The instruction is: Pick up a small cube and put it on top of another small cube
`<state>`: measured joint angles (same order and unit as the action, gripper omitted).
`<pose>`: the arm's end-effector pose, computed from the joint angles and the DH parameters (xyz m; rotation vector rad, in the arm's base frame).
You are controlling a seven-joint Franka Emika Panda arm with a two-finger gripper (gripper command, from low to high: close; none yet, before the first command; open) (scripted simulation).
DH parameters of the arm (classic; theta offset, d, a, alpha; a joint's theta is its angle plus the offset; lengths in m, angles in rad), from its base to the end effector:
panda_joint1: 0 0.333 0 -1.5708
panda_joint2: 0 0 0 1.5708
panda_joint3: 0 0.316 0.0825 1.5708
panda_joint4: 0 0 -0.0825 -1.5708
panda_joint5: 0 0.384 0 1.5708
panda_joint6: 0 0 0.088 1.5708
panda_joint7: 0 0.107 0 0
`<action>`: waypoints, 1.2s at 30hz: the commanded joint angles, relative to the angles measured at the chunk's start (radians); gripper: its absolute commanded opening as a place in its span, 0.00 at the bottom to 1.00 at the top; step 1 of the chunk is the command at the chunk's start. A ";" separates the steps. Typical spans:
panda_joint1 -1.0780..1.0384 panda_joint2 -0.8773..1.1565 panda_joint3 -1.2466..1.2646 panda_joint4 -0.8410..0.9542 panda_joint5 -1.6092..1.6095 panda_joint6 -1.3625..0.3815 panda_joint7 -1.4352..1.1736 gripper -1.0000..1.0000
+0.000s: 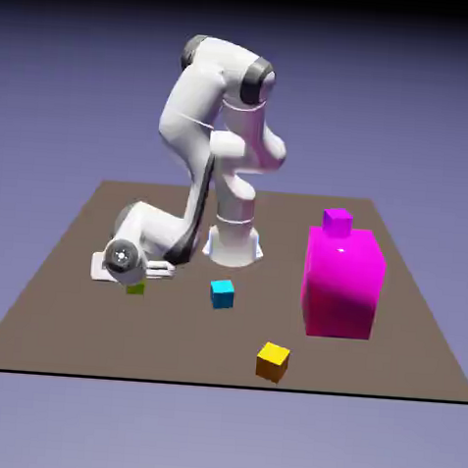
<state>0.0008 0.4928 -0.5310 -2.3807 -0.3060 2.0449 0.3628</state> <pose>0.3239 -0.2453 0.1212 2.3865 -0.8499 -1.1073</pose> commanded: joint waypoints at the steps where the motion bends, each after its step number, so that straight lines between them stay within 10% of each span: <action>1: -0.012 0.027 0.003 -0.016 -0.001 0.044 0.002 0.50; 4: -0.037 0.082 0.010 -0.048 -0.003 0.133 0.007 0.50; 5: -0.037 0.082 0.010 -0.048 -0.003 0.133 0.007 0.00; 36: -0.280 0.172 0.804 0.596 0.746 -0.319 0.993 0.00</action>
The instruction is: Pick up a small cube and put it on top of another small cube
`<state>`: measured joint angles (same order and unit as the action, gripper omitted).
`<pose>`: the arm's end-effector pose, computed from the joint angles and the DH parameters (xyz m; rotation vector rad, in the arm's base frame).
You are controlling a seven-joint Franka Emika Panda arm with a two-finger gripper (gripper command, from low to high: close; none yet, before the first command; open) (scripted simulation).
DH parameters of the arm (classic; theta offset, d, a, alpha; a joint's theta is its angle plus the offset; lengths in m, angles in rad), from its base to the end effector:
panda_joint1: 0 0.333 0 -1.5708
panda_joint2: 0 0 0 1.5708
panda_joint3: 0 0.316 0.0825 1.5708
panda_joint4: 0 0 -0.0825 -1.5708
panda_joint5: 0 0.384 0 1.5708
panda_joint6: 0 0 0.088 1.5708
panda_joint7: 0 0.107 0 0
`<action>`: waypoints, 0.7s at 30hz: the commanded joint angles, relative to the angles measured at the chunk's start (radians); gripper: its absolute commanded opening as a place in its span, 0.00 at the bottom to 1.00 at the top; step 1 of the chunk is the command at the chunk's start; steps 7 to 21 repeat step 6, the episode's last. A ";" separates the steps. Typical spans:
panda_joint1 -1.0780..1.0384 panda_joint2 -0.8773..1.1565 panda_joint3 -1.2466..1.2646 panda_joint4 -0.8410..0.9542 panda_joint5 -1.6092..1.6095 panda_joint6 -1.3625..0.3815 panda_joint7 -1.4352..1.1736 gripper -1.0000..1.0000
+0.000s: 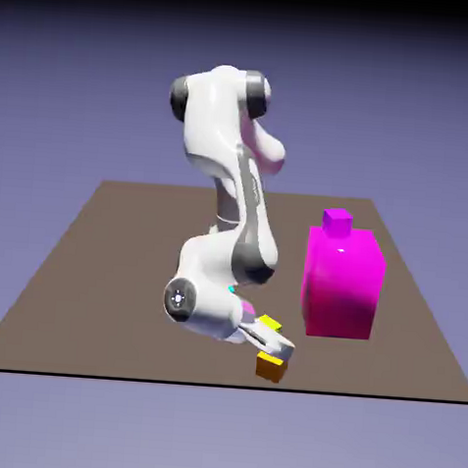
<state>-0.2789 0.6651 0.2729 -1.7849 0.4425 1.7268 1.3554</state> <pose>0.5766 0.0310 0.1741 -1.9704 2.0125 1.3651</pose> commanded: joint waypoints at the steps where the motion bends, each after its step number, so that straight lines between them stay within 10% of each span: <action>1: 0.010 0.010 0.004 -0.032 0.005 0.043 -0.009 0.00; 3: 0.022 0.024 0.008 -0.074 0.015 0.100 -0.022 0.00; 4: 0.022 0.024 0.008 -0.074 0.015 0.100 -0.022 1.00; 21: 0.013 0.014 0.005 -0.042 0.008 0.057 -0.013 1.00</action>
